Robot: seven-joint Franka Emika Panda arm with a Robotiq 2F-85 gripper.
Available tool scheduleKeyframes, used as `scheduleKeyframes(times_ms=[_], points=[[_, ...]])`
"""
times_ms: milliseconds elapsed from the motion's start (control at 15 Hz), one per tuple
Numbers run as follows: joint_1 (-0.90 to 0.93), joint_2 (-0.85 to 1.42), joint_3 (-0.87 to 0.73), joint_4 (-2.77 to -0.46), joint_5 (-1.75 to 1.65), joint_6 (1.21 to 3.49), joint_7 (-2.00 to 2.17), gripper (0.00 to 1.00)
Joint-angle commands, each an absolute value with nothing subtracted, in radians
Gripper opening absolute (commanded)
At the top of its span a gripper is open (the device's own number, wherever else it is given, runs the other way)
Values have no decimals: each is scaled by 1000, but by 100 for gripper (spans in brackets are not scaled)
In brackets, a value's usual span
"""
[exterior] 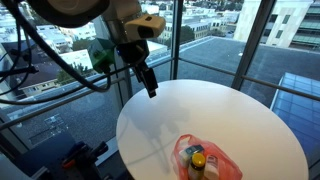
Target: Remove the yellow and brown bottle from the plastic bag and place it on the table
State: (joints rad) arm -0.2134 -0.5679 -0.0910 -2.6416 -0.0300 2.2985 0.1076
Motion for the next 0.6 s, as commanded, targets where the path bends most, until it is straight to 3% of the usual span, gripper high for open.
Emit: scheduleKeyframes(times_ms=[0,533], points=[[-263,-525,-126,-2600,-65,2309,114,100],[-264,-523,-128,-2635,-64,2340,118,100]])
